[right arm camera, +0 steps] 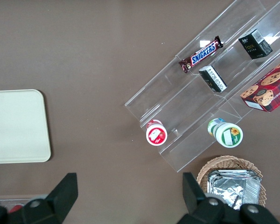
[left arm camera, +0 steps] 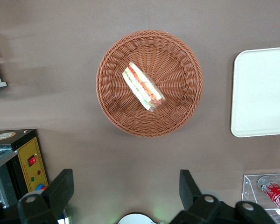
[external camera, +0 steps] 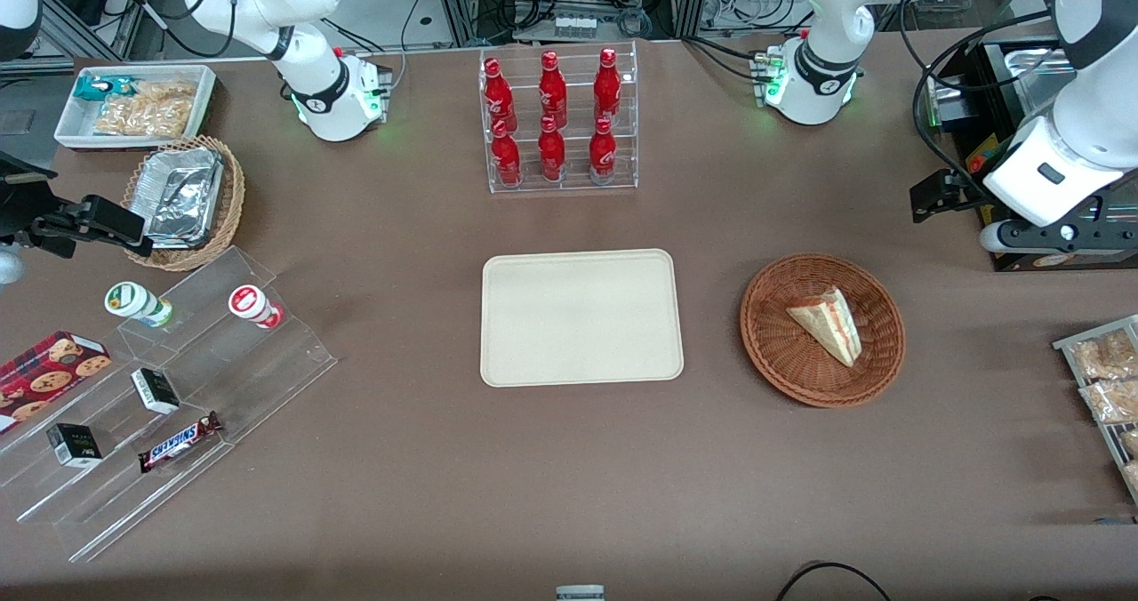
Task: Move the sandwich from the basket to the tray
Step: 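Lower the open left gripper over the wrapped sandwich in the wicker basket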
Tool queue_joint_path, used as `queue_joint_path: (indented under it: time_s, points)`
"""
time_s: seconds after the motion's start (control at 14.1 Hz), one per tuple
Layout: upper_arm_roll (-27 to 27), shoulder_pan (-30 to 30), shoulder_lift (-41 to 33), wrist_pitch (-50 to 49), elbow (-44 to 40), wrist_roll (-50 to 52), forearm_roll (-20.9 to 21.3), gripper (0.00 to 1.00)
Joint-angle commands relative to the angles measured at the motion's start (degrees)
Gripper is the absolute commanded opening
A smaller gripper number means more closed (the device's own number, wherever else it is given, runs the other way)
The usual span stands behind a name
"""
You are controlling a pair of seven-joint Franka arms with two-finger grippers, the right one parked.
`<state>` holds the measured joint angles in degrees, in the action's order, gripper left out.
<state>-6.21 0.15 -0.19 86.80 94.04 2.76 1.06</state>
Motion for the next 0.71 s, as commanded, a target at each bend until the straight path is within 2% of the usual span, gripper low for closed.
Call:
queue_joint_path:
  time_s: [0.0,0.14,0.42,0.64]
  points:
    - [-0.55,0.20,-0.07,-0.15,-0.52,-0.65,-0.45,1.00]
    - [-0.91,0.29,0.28,-0.23,0.09,-0.74,-0.53,1.00]
    - [-0.91,0.29,5.72,1.25,2.37,-0.30,-0.45,1.00]
    - [-0.91,0.29,6.44,12.64,10.78,-0.21,-0.36,1.00]
